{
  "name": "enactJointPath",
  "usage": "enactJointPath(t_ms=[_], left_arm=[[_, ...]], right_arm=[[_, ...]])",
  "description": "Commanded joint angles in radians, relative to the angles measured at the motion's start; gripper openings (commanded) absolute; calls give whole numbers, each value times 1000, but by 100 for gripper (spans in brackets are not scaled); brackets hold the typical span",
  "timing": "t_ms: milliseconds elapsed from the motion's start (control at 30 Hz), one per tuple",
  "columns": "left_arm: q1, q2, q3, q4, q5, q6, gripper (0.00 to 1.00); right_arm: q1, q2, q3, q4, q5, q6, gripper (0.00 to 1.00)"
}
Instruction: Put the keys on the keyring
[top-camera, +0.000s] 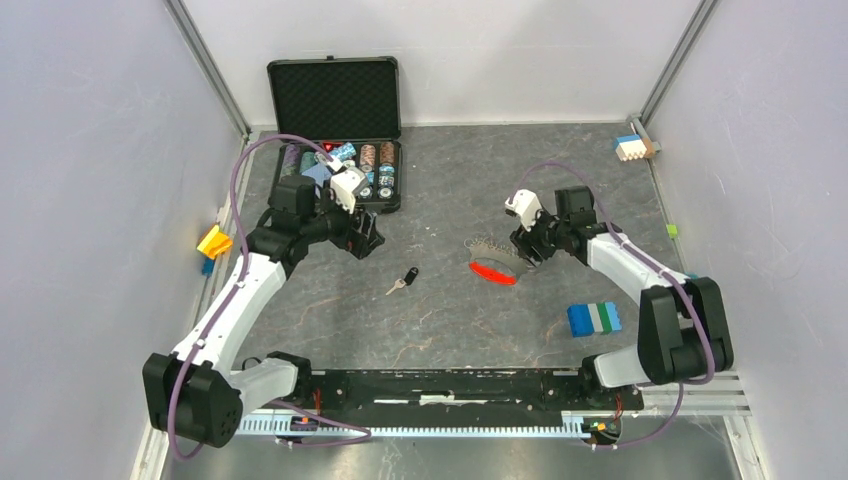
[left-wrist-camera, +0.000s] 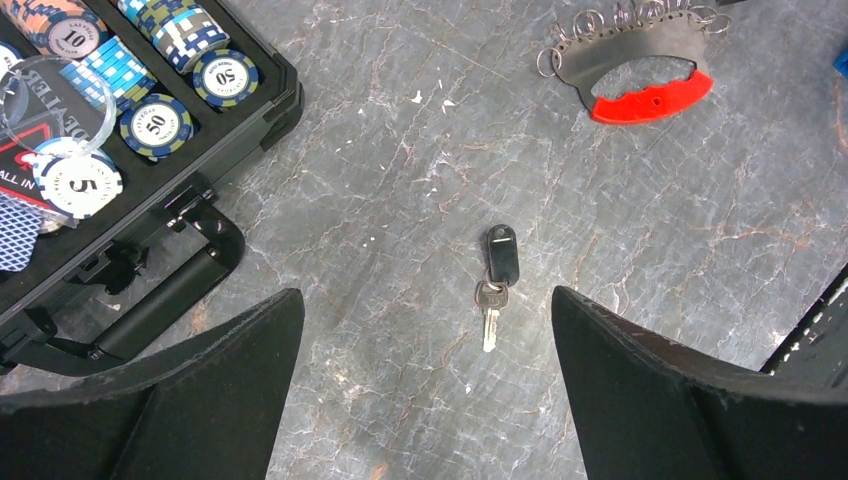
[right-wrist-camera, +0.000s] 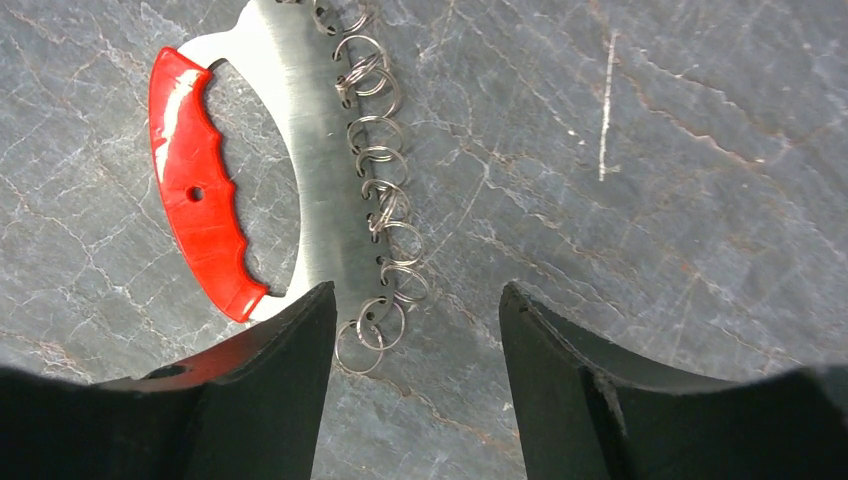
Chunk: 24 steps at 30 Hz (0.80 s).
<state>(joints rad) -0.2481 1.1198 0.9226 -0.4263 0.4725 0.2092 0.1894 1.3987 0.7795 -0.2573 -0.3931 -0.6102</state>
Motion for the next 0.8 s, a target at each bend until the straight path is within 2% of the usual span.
enactJointPath(t_ms=[0,100,200,300,433,567,767], left_arm=[[1,1,-6,0,7,48,100],[0,2,-14,1,11,55,100],[-1,2,-16,1,14,57,100],[-1,-1,-21,1,19,60,100],[0,-6,-38,15,13,69,100],[0,0,-41,18,8,76,100],[0,-3,-47,22,14,78,100]], right_arm=[[3,52,73,-43,-39,-39,65],[2,102,117,-100,-42,-97,61],[-4,149,145,-182,-92,-222,61],[-3,164,144,-177,-84,-254,61],[8,160,143,-129,-87,-208,61],[70,144,133,-51,-53,-146,61],[148,178,160,58,-8,-27,54]])
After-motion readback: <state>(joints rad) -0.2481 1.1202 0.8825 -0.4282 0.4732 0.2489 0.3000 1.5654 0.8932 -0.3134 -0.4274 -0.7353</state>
